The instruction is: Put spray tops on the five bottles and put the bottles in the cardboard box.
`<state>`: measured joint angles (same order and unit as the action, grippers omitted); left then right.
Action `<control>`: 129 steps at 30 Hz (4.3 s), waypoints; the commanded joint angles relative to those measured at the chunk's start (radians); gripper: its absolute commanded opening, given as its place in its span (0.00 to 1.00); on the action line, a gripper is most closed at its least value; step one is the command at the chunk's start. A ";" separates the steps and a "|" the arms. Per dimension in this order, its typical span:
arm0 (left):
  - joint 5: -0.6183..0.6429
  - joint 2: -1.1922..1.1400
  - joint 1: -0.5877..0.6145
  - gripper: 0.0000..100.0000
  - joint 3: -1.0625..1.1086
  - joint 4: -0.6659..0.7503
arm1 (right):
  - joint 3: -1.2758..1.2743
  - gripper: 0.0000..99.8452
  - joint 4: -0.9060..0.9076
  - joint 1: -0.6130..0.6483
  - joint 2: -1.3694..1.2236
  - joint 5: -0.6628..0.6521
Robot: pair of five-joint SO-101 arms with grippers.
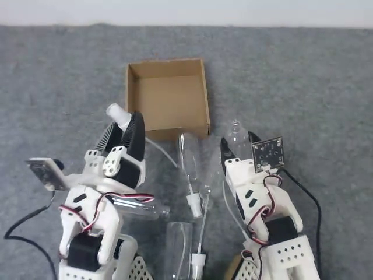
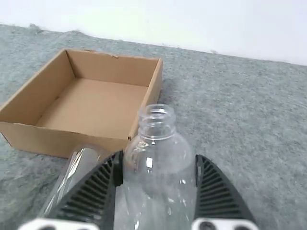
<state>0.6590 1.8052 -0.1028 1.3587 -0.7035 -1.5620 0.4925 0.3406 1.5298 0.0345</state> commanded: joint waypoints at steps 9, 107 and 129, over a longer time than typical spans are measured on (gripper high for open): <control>0.249 0.020 0.006 0.01 -0.016 0.029 | 0.012 0.09 -0.030 0.041 0.021 0.008; 0.181 0.020 -0.055 0.01 0.302 0.442 | -0.107 0.09 -0.130 0.283 0.022 -0.371; 0.140 0.018 -0.204 0.01 0.325 0.377 | -0.117 0.09 -0.128 0.280 0.022 -0.368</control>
<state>0.8078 1.8052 -0.2608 1.6916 -0.2923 -1.6678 0.3805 0.6183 1.5313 -0.3261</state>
